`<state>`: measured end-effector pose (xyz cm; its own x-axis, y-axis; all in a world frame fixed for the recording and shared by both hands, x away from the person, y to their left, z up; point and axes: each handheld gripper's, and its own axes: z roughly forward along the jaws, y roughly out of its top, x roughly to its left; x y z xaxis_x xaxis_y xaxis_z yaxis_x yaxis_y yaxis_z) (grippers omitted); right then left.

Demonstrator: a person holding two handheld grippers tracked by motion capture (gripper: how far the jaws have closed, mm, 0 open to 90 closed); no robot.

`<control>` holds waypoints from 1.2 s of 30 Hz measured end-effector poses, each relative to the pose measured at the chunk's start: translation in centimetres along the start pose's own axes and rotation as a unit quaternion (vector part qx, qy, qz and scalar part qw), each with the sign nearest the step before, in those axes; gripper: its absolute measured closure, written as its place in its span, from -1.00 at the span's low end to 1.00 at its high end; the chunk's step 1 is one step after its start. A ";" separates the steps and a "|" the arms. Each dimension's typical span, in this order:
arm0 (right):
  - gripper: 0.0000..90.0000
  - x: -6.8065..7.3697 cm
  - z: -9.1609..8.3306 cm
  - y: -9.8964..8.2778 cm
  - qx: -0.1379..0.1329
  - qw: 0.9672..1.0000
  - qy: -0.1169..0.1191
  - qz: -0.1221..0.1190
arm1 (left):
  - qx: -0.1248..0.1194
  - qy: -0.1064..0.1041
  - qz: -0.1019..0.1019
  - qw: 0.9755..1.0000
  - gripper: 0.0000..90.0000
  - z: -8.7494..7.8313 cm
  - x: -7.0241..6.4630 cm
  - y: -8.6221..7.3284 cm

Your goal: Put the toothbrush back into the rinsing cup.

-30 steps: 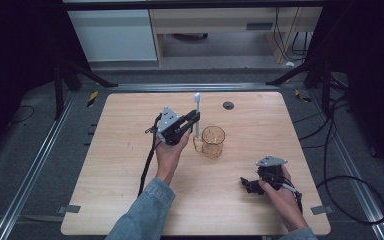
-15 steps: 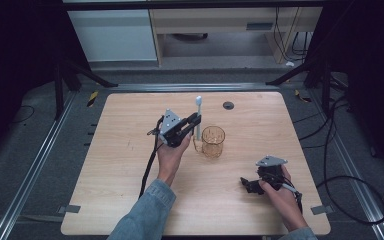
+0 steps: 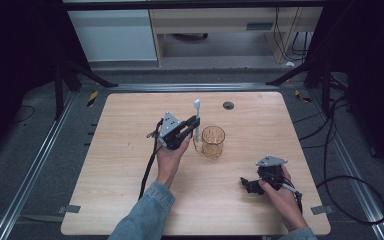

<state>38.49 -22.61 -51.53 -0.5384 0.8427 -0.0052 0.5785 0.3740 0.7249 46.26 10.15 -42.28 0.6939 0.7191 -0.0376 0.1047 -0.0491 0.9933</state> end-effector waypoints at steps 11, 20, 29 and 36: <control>-0.99 0.0 0.0 0.0 0.000 1.000 0.001 0.001 | 0.008 0.002 0.003 1.000 0.75 -0.5 -0.1 -0.7; -0.99 0.0 0.0 0.0 0.000 1.000 0.001 0.002 | 0.021 0.002 0.010 1.000 0.75 -0.6 -0.2 -1.3; -0.99 0.0 0.0 0.0 0.000 1.000 0.001 0.001 | 0.027 0.003 0.012 1.000 0.75 -0.9 -0.1 -1.9; -0.99 0.0 0.0 0.0 0.000 1.000 0.001 0.002 | 0.036 0.004 0.013 0.999 0.75 -0.8 -0.1 -2.0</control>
<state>38.48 -22.60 -51.53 -0.5379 0.8430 -0.0014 0.5803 0.3715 0.7247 45.39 10.75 -44.20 0.6917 0.7221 -0.0115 0.1381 -0.1166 0.9835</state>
